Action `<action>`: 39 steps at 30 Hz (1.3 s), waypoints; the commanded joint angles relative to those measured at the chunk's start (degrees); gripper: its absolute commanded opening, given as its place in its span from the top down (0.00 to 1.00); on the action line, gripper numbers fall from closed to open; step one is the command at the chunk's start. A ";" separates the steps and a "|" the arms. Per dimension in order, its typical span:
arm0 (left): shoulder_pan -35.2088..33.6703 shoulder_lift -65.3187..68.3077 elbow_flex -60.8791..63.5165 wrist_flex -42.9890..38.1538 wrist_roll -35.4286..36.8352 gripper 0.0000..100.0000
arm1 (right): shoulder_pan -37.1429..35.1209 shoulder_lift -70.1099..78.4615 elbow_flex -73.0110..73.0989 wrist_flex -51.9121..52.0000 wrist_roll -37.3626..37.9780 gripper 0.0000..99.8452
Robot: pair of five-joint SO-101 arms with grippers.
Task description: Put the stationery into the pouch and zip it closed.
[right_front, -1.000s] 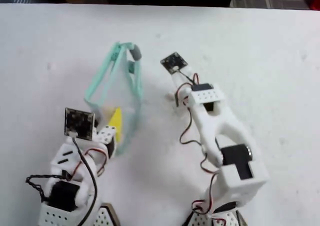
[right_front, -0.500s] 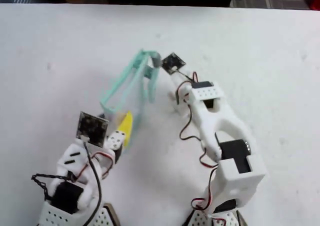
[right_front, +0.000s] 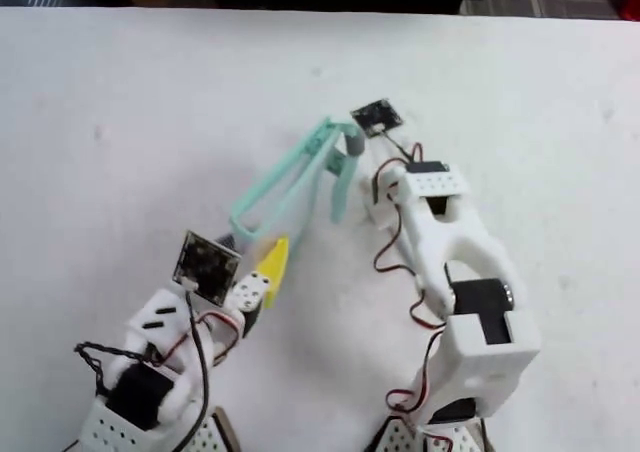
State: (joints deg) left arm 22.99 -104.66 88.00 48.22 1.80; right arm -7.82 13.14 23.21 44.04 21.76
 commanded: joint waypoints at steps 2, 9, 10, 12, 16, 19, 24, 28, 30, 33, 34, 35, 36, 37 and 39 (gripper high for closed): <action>1.80 0.04 -2.64 -0.79 0.18 0.88 | 1.54 -0.75 -2.29 -0.92 -1.67 0.98; 1.80 0.04 -1.58 -0.70 0.18 0.88 | 1.54 -0.75 -2.29 -0.84 -1.67 0.98; 1.80 0.04 -1.32 -0.70 0.18 0.88 | 1.54 -0.75 -2.29 -0.75 -1.67 0.98; 1.80 0.04 -1.14 -0.70 0.18 0.88 | 1.54 -0.75 -2.29 -0.66 -1.67 0.98; 1.80 0.04 -1.05 -0.70 0.18 0.88 | 1.45 -0.75 -2.29 -0.57 -1.67 0.98; 1.80 0.04 -1.05 -0.70 0.18 0.88 | 1.45 -0.75 -2.20 -0.57 -1.67 0.98; 1.80 0.04 -1.05 -0.70 0.00 0.88 | 1.19 -0.75 -2.20 -0.57 -1.67 0.98; 1.80 0.04 -1.05 -0.70 -0.09 0.88 | 1.10 -0.75 -2.20 -0.57 -1.32 0.98; 1.80 0.04 -1.05 -0.70 -0.09 0.88 | 1.10 -0.75 -2.20 -0.57 -1.23 0.98; 1.80 0.04 -1.05 -0.70 -0.18 0.87 | 1.10 -0.75 -2.20 -0.57 -1.23 0.98; 1.80 0.04 -1.05 -0.70 -0.18 0.87 | 1.10 -0.75 -2.20 -0.57 -1.23 0.98; 1.80 0.04 -1.05 -0.62 -0.18 0.86 | 1.10 -0.75 -2.20 -0.57 -1.14 0.98; 1.80 0.04 -1.05 0.00 -0.18 0.84 | 1.10 -0.75 -2.20 -0.57 -1.14 0.98; 1.80 0.04 -1.32 1.05 -0.26 0.83 | 1.10 -0.75 -2.20 -0.57 -1.14 0.98; 1.80 0.04 -1.49 2.02 -0.26 0.81 | 1.10 -0.84 -2.20 -0.57 -1.14 0.98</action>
State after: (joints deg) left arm 23.52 -104.66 88.00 48.84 1.71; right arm -7.21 13.14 23.21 44.04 20.44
